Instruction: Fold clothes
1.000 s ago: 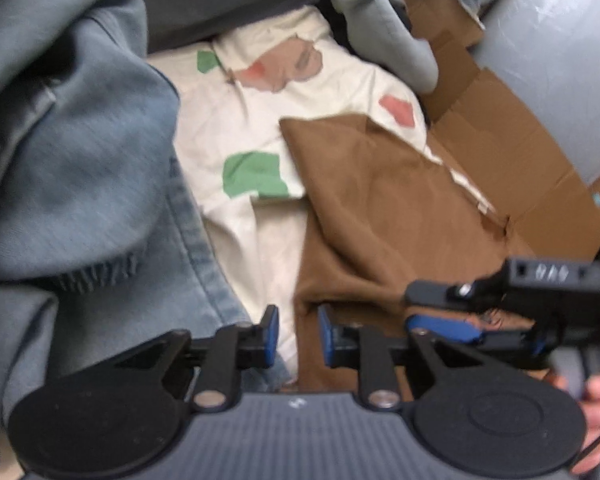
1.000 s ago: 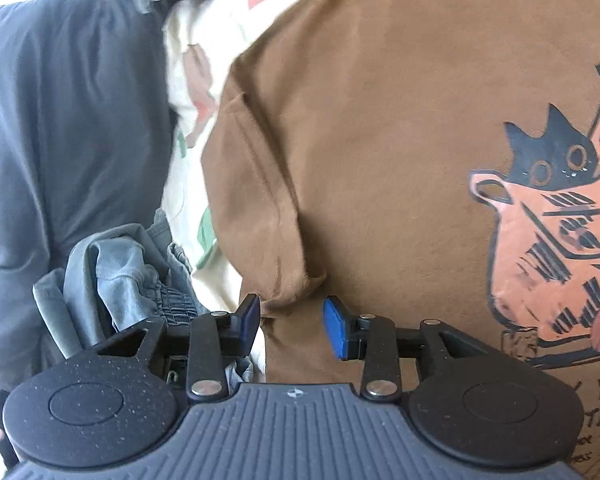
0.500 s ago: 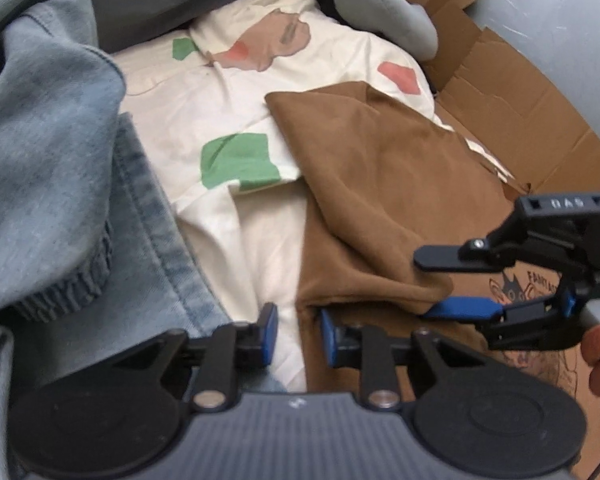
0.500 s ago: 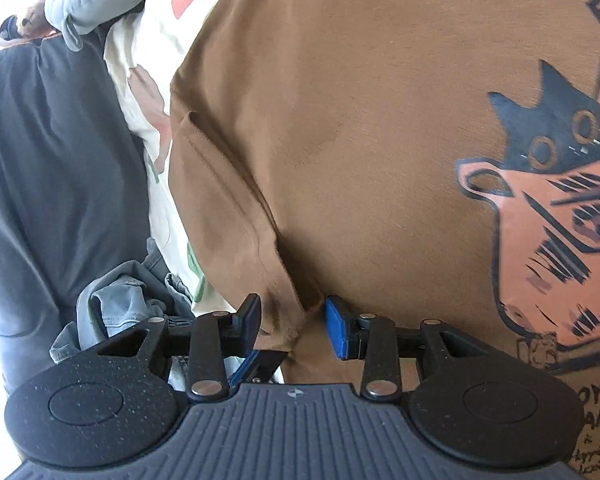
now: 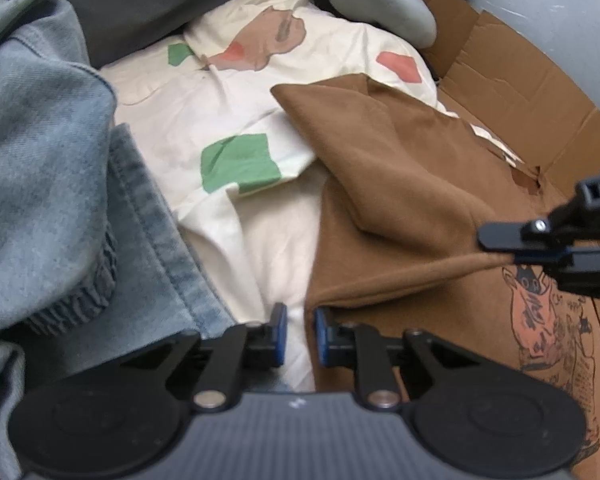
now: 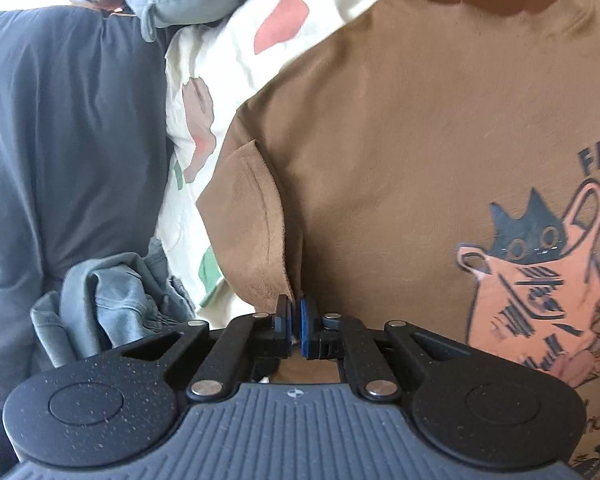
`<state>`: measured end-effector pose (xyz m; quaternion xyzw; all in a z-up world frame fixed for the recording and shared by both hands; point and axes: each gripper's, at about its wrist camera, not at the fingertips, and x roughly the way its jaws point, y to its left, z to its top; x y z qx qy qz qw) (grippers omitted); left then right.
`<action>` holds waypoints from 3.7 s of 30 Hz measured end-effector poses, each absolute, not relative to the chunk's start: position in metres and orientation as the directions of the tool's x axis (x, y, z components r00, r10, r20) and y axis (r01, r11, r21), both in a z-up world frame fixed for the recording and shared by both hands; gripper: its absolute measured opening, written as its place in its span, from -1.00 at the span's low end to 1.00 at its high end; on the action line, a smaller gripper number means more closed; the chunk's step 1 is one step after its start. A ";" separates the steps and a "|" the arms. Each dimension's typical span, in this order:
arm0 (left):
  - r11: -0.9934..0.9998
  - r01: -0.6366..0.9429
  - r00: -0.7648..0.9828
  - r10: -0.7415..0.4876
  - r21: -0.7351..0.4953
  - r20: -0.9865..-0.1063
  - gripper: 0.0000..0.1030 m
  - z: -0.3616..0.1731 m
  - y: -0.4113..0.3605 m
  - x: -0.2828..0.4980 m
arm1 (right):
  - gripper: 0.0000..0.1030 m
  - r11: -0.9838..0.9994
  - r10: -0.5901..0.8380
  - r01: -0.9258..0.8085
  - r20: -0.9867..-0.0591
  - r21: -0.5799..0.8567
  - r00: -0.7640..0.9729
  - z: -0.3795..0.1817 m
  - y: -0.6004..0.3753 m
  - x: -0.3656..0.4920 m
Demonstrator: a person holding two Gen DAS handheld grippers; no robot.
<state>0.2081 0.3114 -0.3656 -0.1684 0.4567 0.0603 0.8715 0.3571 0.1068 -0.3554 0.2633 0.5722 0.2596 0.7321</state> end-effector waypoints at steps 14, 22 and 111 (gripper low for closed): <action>0.933 -0.244 0.573 -0.083 -0.266 -0.816 -0.74 -0.352 0.312 0.202 | -0.94 0.783 0.621 -0.107 -0.758 0.613 0.201 -0.378 0.088 0.338; 0.930 -0.218 0.644 -0.090 -0.295 -0.760 -0.74 -0.320 0.313 0.212 | -0.45 0.776 0.630 -0.190 -0.723 0.601 0.283 -0.364 0.080 0.360; 0.925 -0.194 0.647 -0.129 -0.325 -0.751 -0.12 -0.324 0.320 0.412 | -0.96 0.740 0.648 -0.498 -0.676 0.452 0.350 -0.329 0.093 0.415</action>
